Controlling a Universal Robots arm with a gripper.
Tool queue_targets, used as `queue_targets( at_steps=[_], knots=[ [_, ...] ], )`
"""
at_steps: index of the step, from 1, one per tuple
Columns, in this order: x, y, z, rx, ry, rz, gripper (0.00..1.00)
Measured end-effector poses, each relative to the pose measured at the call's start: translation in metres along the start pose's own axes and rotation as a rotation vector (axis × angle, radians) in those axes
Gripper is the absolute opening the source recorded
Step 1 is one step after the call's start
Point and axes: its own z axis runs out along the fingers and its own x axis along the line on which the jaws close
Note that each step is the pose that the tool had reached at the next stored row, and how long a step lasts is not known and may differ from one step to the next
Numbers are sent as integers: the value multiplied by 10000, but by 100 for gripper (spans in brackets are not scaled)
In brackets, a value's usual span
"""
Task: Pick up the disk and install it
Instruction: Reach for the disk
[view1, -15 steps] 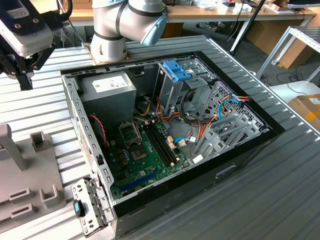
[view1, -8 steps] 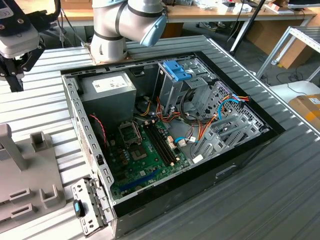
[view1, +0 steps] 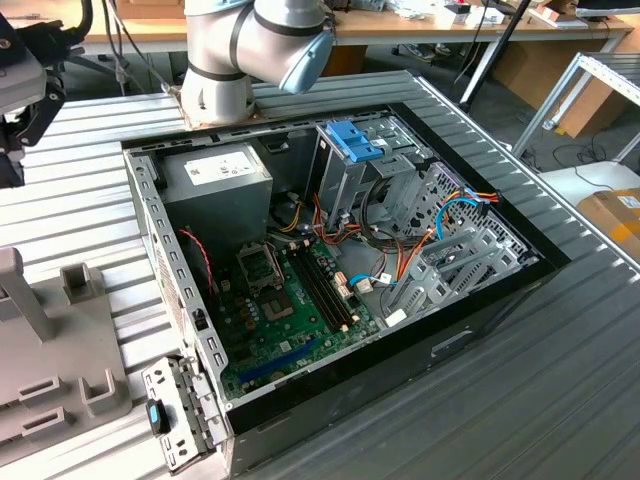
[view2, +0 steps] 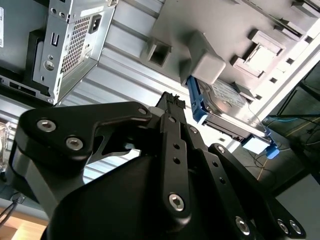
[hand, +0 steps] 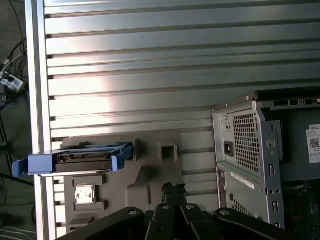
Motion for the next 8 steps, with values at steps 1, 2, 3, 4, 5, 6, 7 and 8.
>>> queue_targets(
  at_steps=[1, 2, 3, 4, 5, 6, 7, 8],
  knots=[
    [16, -1, 0, 0, -1, 1, 11],
    [41, -3, -1, -1, -1, 1, 11],
    [72, -5, -2, 0, 0, 2, 11],
    [103, -8, -3, 0, 0, 1, 11],
    [128, -9, -3, 0, -1, 2, 11],
    [144, -11, -4, 1, 0, 1, 11],
    [162, -12, -4, 0, 0, 2, 11],
    [182, -13, -4, 0, 0, 1, 11]
  ],
)
